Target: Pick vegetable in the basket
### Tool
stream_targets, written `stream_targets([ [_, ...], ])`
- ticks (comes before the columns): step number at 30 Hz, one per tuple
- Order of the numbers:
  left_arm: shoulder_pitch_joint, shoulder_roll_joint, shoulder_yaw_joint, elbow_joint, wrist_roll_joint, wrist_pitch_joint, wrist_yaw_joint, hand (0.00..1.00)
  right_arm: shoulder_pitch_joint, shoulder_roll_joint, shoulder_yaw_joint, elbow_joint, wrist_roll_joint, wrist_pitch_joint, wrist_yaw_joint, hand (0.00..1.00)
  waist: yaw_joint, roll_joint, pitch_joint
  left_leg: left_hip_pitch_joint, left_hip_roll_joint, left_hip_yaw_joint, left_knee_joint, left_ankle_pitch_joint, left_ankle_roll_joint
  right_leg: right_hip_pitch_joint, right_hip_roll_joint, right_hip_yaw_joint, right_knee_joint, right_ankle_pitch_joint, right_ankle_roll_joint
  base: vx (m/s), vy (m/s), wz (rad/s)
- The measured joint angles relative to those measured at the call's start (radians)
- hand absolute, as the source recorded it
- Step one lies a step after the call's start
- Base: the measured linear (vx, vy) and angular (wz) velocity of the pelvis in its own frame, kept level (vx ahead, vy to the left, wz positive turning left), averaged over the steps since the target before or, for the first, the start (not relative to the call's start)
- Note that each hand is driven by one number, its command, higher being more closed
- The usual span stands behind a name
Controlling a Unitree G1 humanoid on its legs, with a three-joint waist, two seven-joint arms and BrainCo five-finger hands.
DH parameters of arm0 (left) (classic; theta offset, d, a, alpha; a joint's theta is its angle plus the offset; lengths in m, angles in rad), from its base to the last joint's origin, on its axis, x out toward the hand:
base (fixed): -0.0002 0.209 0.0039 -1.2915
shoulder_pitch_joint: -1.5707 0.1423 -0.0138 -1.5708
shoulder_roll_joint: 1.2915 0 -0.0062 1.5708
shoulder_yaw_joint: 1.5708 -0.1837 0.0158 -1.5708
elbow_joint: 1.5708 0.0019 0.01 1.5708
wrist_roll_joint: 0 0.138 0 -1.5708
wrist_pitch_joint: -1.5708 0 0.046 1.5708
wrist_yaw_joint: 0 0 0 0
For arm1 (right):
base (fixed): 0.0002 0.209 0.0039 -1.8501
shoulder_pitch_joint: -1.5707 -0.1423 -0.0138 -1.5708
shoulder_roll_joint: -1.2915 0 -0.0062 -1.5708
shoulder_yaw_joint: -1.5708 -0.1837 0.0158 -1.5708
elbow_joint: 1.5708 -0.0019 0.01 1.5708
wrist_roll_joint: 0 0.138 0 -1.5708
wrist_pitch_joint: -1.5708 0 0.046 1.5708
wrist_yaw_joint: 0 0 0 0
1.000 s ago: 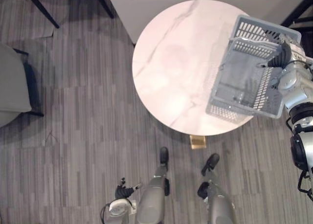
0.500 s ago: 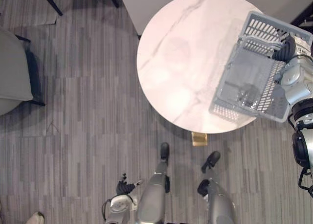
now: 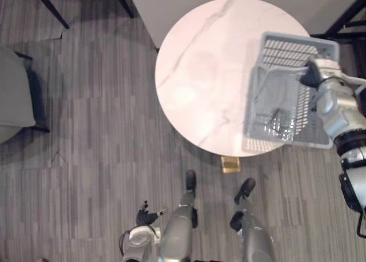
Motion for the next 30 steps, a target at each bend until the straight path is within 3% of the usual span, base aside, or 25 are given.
stream_targets([
  [6,0.027,0.039,0.033,0.005,0.052,0.020,-0.039,0.00,0.272,-0.075,0.060,-0.350,0.008,-0.121,0.061,1.00,-0.047,-0.070,-0.036,0.075,0.016,0.054,0.000,-0.030,-0.013,0.037,0.018,0.055,-0.001,-0.020,0.002,0.06,-0.026,-0.31],
  [9,0.053,0.053,0.040,0.012,0.083,0.031,-0.060,0.00,0.441,-0.116,0.049,-0.452,0.032,-0.148,0.086,1.00,-0.069,-0.109,-0.091,0.101,0.026,0.075,0.000,-0.040,-0.021,0.052,0.026,0.075,-0.001,-0.028,-0.002,0.08,-0.021,-0.18],
  [11,0.077,0.058,0.040,0.014,0.087,0.032,-0.071,0.00,0.548,-0.126,0.011,-0.491,0.040,-0.162,0.097,1.00,-0.084,-0.118,-0.134,0.112,0.028,0.086,0.000,-0.044,-0.026,0.055,0.029,0.086,-0.001,-0.029,-0.002,0.10,-0.006,-0.25],
  [15,0.109,0.053,0.042,0.043,0.126,0.033,-0.090,0.00,0.748,-0.146,-0.064,-0.525,0.040,-0.178,0.125,1.00,-0.103,-0.113,-0.199,0.162,0.029,0.134,0.028,-0.085,-0.029,0.086,0.032,0.134,-0.001,-0.046,0.006,0.08,0.007,-0.34],
  [19,0.144,0.036,0.069,0.058,0.128,0.033,-0.109,0.00,0.906,-0.145,-0.154,-0.534,0.040,-0.184,0.126,1.00,-0.132,-0.086,-0.254,0.192,0.029,0.171,0.037,-0.111,-0.038,0.097,0.030,0.168,-0.001,-0.048,0.006,0.06,0.010,-0.27],
  [22,0.152,0.029,0.072,0.083,0.133,0.033,-0.118,0.00,0.974,-0.142,-0.188,-0.533,0.037,-0.183,0.125,1.00,-0.136,-0.068,-0.281,0.204,0.032,0.193,0.046,-0.124,-0.040,0.101,0.032,0.189,-0.001,-0.054,-0.002,0.03,-0.001,-0.23],
  [30,0.178,0.020,0.079,0.090,0.168,0.032,-0.121,0.00,1.115,-0.017,-0.309,-0.470,-0.012,-0.176,0.110,1.00,-0.151,-0.051,-0.339,0.240,0.033,0.200,0.041,-0.131,-0.040,0.131,0.034,0.194,-0.002,-0.058,-0.002,0.03,-0.005,-0.02],
])
